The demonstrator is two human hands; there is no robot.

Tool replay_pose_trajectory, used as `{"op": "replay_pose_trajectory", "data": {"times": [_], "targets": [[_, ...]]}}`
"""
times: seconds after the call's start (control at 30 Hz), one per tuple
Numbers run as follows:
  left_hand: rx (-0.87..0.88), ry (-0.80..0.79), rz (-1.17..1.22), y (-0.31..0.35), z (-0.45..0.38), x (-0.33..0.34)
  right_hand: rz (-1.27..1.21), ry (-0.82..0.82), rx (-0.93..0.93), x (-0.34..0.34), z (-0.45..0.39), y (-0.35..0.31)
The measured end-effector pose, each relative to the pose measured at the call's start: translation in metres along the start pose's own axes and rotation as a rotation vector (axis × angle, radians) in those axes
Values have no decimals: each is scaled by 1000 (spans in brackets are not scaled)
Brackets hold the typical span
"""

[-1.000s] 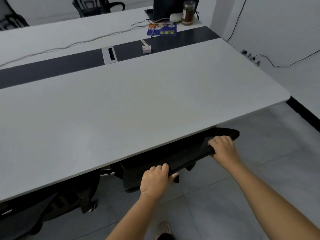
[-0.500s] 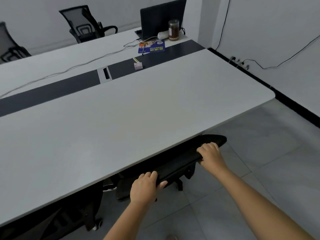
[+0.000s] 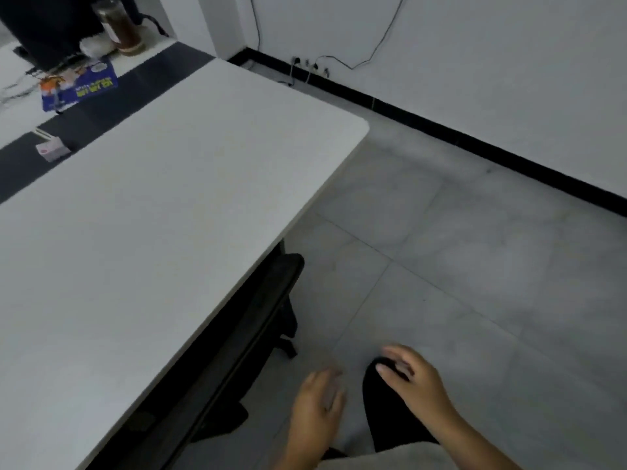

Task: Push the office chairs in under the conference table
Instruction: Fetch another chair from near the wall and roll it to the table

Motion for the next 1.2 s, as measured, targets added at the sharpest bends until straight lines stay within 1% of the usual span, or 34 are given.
{"op": "replay_pose_trajectory", "data": {"times": [0.03, 0.1, 0.2, 0.3, 0.4, 0.47, 0.53, 0.6, 0.73, 0.77, 0.83, 0.97, 1.1, 1.2], "targets": [[-87, -62, 44, -1, -9, 16, -25, 7, 61, -16, -2, 13], [-183, -77, 100, 5, -37, 38, -45, 23, 142, -50, -14, 32], [-188, -22, 139, 41, -102, 56, -35, 38, 182, -104, -59, 36], [-177, -22, 190, 92, -175, 73, 90, 97, 85, -160, -121, 17], [-93, -31, 238, 148, -240, 90, 159, 183, -53, -215, -184, -15], [-61, -41, 262, 173, -271, 103, 158, 241, -64, -245, -218, -28], [-74, -57, 291, 188, -295, 118, 131, 281, -19, -266, -246, -28], [-129, -65, 334, 195, -320, 133, 101, 303, 42, -280, -271, -21], [-199, -62, 363, 205, -388, 158, -14, 288, 258, -296, -335, -16], [-209, -44, 373, 211, -411, 160, -25, 288, 265, -300, -358, -24], [-198, -16, 380, 229, -465, 161, -24, 292, 215, -311, -412, -54], [-83, 36, 374, 283, -578, 138, -37, 283, 85, -336, -521, -143], [-43, 128, 416, 315, -661, 111, -94, 174, 28, -348, -608, -213], [-106, 176, 428, 306, -700, 103, -88, 88, 48, -341, -662, -234]]}}
Point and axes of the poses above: each hand's wrist, its own z-axis away from the middle knuckle, its own x-axis out of the palm, y = z × x, the point moved 5 cm from there along -z, towards the middle knuckle, and after that the axes turned 6 degrees about y, right-handed, at the moved point
